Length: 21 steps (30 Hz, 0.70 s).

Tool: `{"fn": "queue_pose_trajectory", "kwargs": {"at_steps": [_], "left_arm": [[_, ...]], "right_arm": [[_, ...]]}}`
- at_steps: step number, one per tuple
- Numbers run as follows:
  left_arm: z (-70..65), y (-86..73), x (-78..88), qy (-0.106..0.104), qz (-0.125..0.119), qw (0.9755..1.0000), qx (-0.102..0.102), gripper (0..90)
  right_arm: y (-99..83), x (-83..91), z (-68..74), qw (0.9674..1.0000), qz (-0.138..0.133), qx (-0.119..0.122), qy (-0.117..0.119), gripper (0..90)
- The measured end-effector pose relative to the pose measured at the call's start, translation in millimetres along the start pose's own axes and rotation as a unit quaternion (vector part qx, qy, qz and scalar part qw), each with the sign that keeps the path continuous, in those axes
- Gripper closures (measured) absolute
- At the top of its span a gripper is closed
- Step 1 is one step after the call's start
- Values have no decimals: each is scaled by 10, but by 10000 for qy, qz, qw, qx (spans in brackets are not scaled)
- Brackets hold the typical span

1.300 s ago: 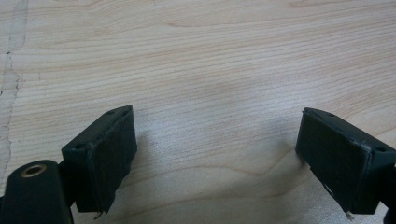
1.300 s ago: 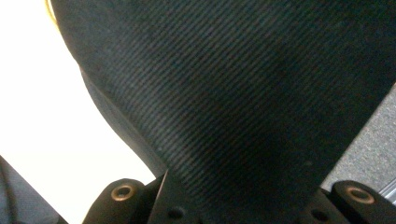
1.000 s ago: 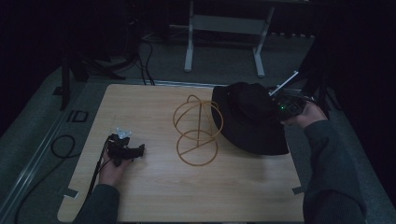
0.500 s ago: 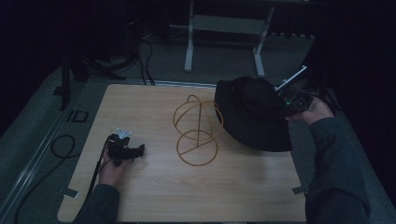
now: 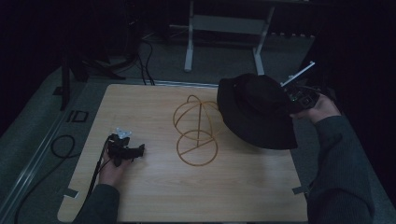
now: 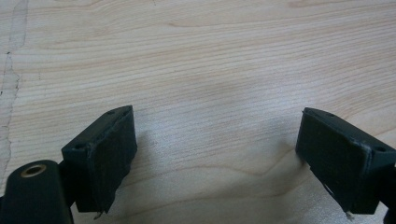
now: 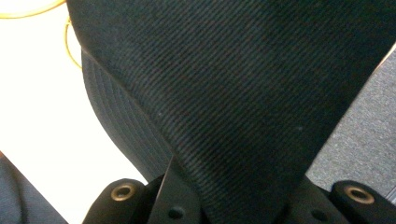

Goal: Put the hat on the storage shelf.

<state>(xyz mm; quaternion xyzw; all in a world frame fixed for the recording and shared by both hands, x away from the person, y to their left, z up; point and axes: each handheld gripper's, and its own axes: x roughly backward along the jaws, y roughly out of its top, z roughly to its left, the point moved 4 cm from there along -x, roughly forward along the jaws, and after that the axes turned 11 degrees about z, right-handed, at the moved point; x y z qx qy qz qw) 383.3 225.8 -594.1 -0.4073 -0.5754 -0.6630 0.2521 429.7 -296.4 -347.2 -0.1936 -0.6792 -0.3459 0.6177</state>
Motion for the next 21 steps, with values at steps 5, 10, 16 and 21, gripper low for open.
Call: {"fn": "queue_pose_trajectory", "kwargs": {"at_steps": [5,10,16,21], "left_arm": [[0,0,0,0,1,10000,-1,126],[-1,0,0,0,-3,10000,5,126],[-1,0,0,1,-3,10000,7,126],[-1,0,0,-1,-2,10000,5,126]], "right_arm": [[3,42,2,10000,-42,14,-33,873],[2,109,4,9998,-178,1,-1,873],[2,201,18,9995,-323,32,-34,873],[-8,253,15,9993,-356,48,-68,873]]}}
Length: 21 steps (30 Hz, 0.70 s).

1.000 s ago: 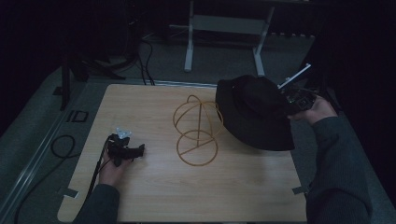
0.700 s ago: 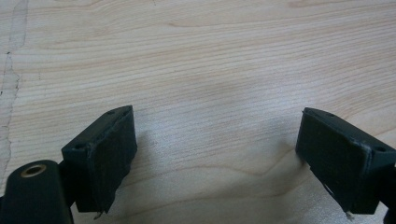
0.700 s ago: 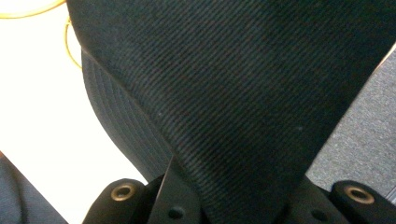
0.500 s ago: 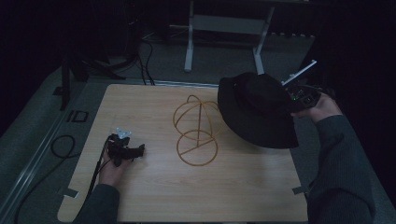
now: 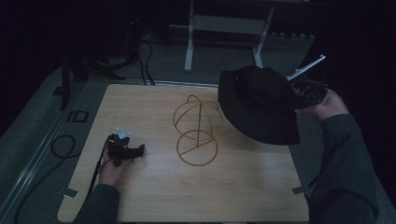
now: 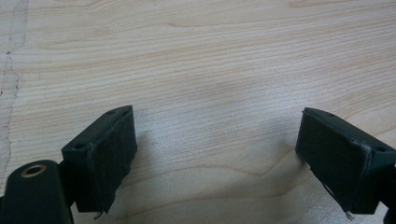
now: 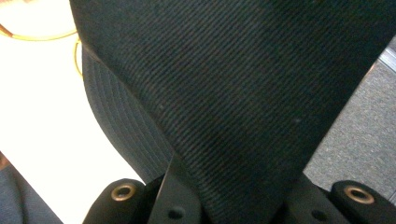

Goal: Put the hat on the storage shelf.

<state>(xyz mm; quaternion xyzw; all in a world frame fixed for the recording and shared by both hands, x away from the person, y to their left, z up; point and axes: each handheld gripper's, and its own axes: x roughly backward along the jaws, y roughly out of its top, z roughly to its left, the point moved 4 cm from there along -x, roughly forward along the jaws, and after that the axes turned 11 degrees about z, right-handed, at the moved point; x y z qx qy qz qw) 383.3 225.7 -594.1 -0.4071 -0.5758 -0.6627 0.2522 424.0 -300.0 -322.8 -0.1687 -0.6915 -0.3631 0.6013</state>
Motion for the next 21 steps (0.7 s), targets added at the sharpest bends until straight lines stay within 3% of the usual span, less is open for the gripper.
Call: {"fn": "queue_pose_trajectory", "kwargs": {"at_steps": [21], "left_arm": [[0,-1,2,-6,12,10000,-4,126]], "right_arm": [[88,147,87,9997,-193,174,41,873]]}}
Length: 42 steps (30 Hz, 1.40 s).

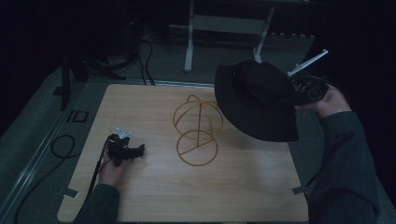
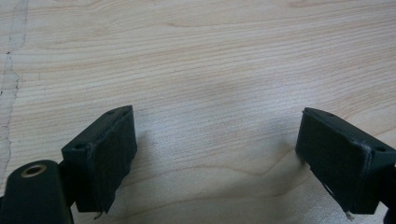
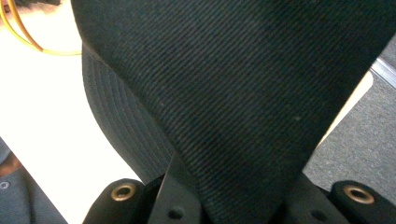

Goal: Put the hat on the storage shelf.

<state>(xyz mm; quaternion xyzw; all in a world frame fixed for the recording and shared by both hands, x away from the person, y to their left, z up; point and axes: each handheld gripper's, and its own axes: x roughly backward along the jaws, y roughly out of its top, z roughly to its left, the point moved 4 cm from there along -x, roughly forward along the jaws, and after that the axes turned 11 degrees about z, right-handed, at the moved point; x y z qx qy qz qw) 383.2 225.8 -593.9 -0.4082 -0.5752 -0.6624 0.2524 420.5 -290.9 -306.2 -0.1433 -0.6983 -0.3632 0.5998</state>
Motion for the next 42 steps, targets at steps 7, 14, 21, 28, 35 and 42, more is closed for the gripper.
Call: {"fn": "queue_pose_trajectory", "kwargs": {"at_steps": [7,14,21,28,35,42], "left_arm": [[0,0,0,0,1,10000,-1,126],[0,0,0,1,3,10000,-3,126],[1,0,0,3,2,10000,-4,126],[0,0,-2,6,-9,10000,0,126],[0,0,-1,4,-8,10000,-1,126],[0,0,-2,4,-8,10000,0,126]], "right_arm": [[42,16,25,10000,-56,42,20,873],[91,65,47,9999,-111,98,30,873],[123,119,72,9998,-129,147,27,873],[148,178,107,9996,-180,217,63,873],[190,195,174,9991,-185,354,114,873],[246,184,224,9988,-158,443,157,872]]}}
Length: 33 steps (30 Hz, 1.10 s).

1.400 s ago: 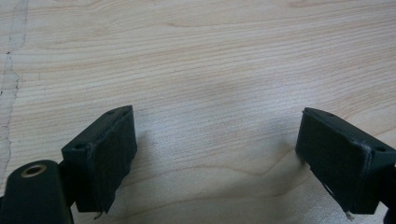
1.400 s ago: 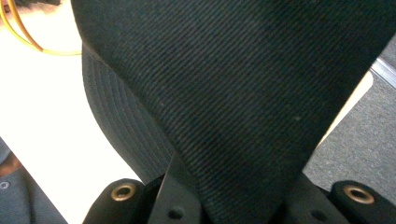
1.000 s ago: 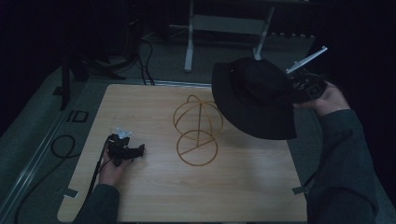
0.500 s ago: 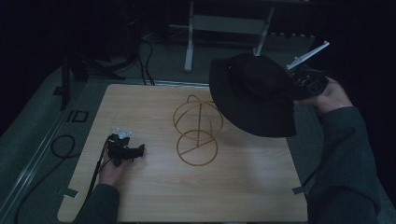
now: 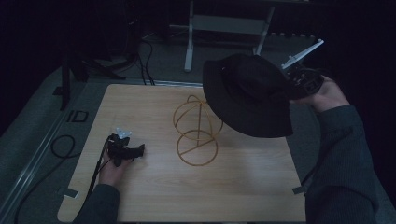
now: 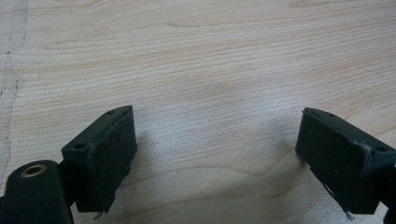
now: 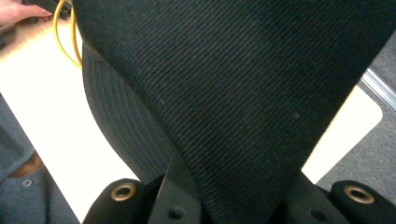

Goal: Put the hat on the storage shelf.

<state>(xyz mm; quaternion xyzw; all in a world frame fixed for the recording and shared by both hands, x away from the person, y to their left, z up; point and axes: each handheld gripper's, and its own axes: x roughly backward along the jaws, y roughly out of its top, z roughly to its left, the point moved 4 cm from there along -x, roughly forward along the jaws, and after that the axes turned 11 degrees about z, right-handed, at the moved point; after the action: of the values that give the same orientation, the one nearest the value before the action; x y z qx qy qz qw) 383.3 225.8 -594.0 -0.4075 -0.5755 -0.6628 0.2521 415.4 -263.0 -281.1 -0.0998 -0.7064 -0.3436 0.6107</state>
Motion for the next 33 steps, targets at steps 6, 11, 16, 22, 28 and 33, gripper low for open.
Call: {"fn": "queue_pose_trajectory", "kwargs": {"at_steps": [6,11,16,22,28,33], "left_arm": [[0,0,0,0,0,10000,0,126],[0,0,0,0,-1,10000,1,126],[0,0,0,-1,-1,10000,0,126],[0,0,1,-2,7,10000,-3,126],[1,0,1,-2,6,10000,-4,126],[0,0,1,-2,6,10000,-2,126]], "right_arm": [[74,-19,61,9999,5,145,71,872],[123,0,95,9998,-10,205,48,873],[125,46,113,9997,-59,229,65,872],[157,53,178,9991,-84,383,160,872],[252,-10,247,9983,-29,531,227,872],[358,-63,335,9971,7,704,271,871]]}}
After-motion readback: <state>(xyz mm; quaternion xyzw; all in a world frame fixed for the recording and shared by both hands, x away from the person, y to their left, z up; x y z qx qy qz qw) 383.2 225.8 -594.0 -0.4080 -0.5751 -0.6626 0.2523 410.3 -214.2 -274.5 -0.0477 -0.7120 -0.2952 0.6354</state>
